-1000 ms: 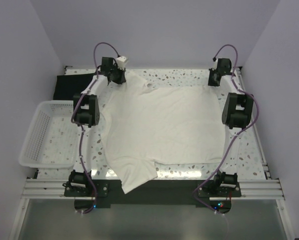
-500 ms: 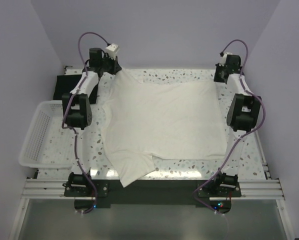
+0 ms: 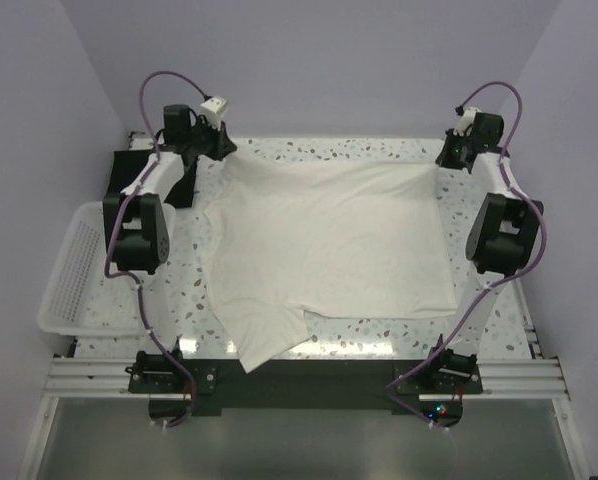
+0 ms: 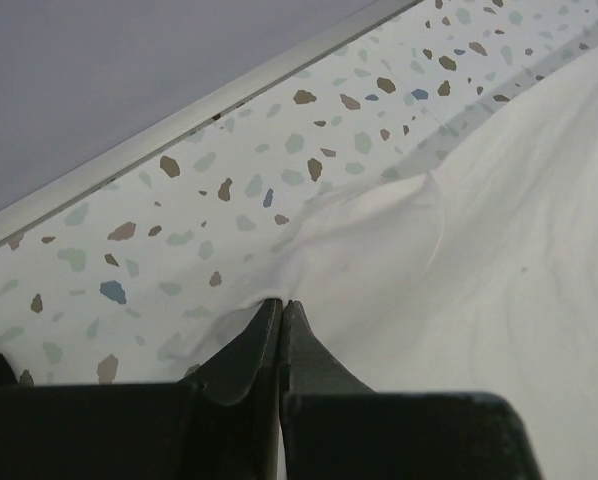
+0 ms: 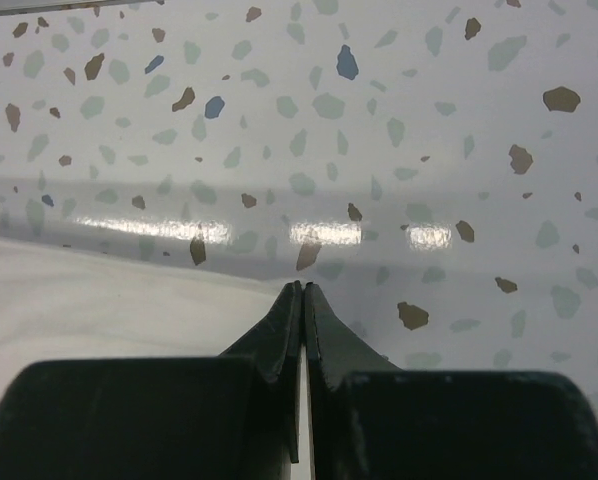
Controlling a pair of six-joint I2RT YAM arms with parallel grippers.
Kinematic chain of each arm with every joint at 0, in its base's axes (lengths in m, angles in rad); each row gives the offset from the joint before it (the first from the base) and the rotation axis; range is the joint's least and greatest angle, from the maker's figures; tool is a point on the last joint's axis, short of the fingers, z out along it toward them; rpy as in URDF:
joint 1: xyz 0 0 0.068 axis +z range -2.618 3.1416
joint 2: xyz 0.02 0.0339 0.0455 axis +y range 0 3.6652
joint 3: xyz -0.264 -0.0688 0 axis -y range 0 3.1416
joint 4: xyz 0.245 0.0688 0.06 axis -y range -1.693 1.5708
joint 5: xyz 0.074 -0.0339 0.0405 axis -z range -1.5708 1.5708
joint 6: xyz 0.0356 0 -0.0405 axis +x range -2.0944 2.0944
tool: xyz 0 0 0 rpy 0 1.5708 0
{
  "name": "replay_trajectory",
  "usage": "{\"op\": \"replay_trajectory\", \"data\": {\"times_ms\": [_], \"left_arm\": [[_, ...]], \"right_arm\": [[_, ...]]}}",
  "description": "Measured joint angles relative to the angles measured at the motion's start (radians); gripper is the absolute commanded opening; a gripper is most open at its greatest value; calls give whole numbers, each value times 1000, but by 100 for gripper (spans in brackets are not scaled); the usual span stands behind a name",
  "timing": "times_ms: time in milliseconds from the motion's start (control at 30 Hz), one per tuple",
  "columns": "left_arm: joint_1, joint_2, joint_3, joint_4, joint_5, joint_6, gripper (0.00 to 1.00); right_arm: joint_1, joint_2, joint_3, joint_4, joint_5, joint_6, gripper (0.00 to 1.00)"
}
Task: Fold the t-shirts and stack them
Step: Fold the tshirt
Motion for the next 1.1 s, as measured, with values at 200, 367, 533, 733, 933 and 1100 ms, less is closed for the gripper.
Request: {"op": "replay_trajectory", "data": {"times_ms": [200, 367, 533, 733, 933, 1100], "left_arm": [[21, -134, -139, 8, 14, 24, 0], [32, -280, -291, 18, 35, 51, 0], [32, -410, -432, 10, 39, 118, 0], [32, -508, -591, -8, 26, 193, 0], [32, -514, -710, -21, -8, 229, 0], [32, -499, -747, -23, -31, 253, 0]], "right_arm": [[-40, -97, -101, 5, -77, -16, 0], [-53, -155, -189, 10, -126, -42, 0], [-64, -224, -282, 6, -161, -79, 0], [-85, -283, -361, 2, -187, -141, 0], [-89, -304, -449, -11, -189, -199, 0], [-88, -304, -512, -21, -179, -251, 0]]}}
